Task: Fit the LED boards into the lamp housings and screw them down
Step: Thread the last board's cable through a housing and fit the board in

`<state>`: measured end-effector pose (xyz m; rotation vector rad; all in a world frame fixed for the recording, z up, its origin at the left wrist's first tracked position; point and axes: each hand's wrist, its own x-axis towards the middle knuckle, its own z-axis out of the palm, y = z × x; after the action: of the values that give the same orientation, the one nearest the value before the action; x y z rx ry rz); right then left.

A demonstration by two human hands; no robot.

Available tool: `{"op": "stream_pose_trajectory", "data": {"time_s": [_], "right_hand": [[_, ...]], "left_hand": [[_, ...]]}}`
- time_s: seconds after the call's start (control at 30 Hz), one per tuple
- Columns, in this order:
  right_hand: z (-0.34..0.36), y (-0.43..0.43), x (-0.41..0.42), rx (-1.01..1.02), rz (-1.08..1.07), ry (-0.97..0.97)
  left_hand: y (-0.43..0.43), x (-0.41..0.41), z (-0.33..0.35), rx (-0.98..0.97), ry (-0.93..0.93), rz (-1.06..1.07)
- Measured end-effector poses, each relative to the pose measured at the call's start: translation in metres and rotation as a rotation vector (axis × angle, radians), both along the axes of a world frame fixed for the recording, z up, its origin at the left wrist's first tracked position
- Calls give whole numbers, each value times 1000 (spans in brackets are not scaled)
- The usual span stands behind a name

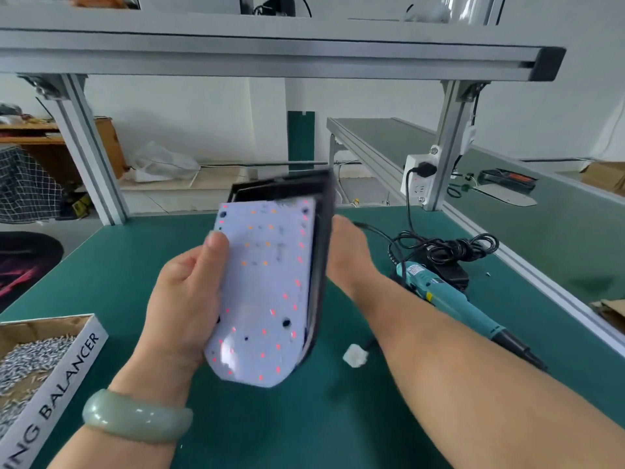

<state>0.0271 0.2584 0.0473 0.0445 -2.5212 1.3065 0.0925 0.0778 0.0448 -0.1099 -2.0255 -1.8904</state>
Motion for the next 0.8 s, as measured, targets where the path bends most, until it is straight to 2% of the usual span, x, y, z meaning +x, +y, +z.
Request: {"op": "stream_pose_trajectory", "data": {"time_s": [0.07, 0.13, 0.27, 0.33, 0.43, 0.6, 0.67, 0.8], "right_hand": [[1, 9, -9, 101, -28, 24], [7, 15, -12, 82, 1, 32], [20, 14, 6, -449, -71, 6], [16, 7, 27, -630, 50, -106], [9, -6, 58, -702, 260, -236], [2, -10, 69, -684, 135, -147], [-5, -15, 71, -673, 148, -152], [-12, -22, 72, -663, 196, -20]], "left_hand": [[0, -1, 3, -92, 61, -29], [3, -4, 2, -116, 47, 17], [6, -7, -2, -137, 36, 134], [10, -8, -6, -124, 15, 134], [19, -9, -14, -148, -17, 124], [23, -7, -14, -264, 80, 169], [25, -6, -13, -305, 120, 218], [27, -6, -16, -495, 187, 275]]}}
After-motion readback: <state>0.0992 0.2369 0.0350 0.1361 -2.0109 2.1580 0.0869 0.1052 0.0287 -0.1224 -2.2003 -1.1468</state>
